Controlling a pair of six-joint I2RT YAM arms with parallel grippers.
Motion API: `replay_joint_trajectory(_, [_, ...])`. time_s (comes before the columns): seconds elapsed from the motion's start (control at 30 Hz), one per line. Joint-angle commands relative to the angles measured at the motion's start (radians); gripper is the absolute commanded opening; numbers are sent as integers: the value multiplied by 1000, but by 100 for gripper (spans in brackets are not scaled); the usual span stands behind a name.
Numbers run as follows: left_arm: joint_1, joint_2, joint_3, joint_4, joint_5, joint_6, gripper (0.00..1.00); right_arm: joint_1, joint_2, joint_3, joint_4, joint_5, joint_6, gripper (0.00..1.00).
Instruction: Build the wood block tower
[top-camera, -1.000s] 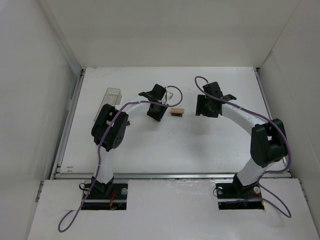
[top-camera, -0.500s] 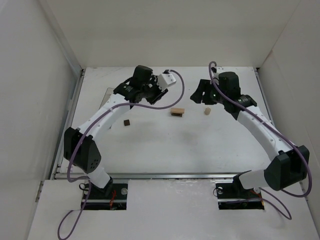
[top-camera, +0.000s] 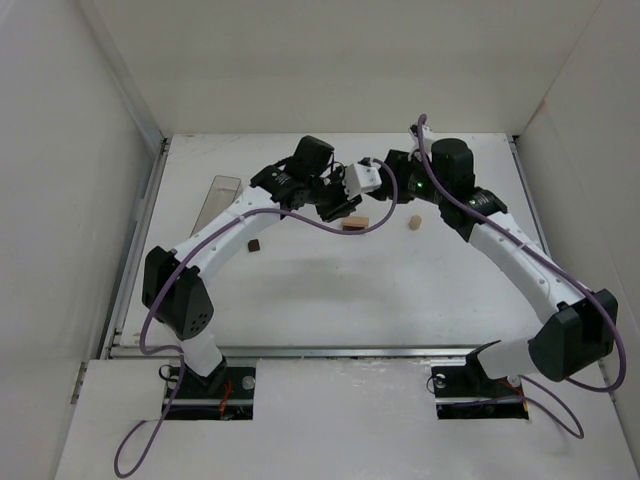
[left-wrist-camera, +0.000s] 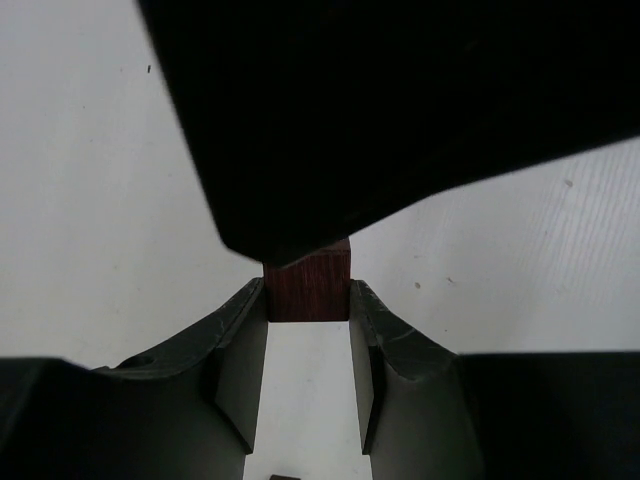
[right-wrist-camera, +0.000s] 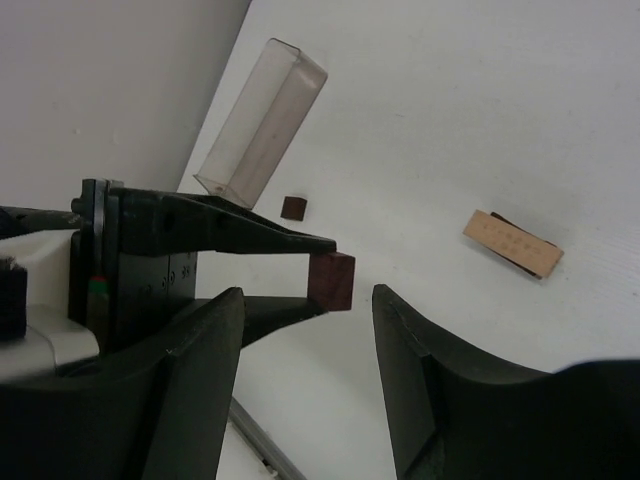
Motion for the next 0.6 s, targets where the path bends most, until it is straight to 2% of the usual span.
replay_joint_trajectory(0.0, [-23, -17, 60, -5, 40, -9, 0, 7, 23, -1, 83, -64, 24, 59])
replay_joint_trajectory(0.3, [-41, -7, 95, -5, 8, -59, 0, 7, 48, -14, 51, -38, 24, 53])
replay_joint_trajectory(0.5, [-41, -7, 95, -5, -1, -68, 0, 16, 68, -35, 87, -98, 34, 44])
replay_joint_trajectory(0.57, [-41, -7, 95, 7, -22, -68, 0, 16, 77, -35, 88, -131, 34, 44])
